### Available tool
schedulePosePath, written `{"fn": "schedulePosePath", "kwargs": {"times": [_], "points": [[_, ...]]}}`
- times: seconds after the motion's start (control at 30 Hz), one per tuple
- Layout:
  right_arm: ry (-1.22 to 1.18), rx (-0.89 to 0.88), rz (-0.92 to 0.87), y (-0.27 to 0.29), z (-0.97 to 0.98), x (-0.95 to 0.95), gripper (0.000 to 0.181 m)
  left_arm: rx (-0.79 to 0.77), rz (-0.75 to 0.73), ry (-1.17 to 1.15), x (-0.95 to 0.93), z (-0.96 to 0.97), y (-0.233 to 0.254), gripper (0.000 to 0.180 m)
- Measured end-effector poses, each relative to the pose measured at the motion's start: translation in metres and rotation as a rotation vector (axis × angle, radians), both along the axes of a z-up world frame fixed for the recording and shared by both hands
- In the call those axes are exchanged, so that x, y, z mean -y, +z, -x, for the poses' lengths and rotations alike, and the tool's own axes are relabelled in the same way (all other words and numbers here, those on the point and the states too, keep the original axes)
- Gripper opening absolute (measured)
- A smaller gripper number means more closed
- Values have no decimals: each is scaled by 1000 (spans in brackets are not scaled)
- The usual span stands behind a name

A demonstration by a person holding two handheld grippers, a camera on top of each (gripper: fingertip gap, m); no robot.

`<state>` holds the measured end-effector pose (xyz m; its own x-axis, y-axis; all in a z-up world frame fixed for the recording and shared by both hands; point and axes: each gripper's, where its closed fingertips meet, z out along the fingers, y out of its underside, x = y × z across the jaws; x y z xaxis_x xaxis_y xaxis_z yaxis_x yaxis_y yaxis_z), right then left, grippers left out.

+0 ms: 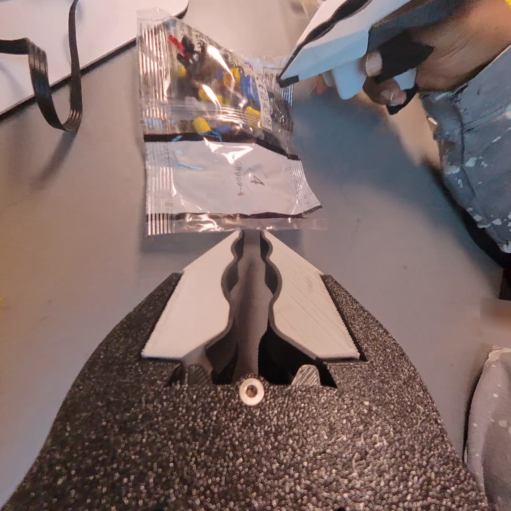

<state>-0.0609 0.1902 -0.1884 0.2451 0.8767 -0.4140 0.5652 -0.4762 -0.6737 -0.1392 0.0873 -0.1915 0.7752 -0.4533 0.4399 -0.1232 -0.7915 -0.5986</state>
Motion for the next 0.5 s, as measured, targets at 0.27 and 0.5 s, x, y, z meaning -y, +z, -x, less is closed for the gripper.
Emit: {"fn": "schedulePosePath", "kwargs": {"times": [0.27,0.5], "points": [[51,91,-176,1,3,-25,0,-147,-62,74,3,42,22,11],[214,-2,-580,35,25,-35,0,79,-213,301,-41,39,35,21]]}}
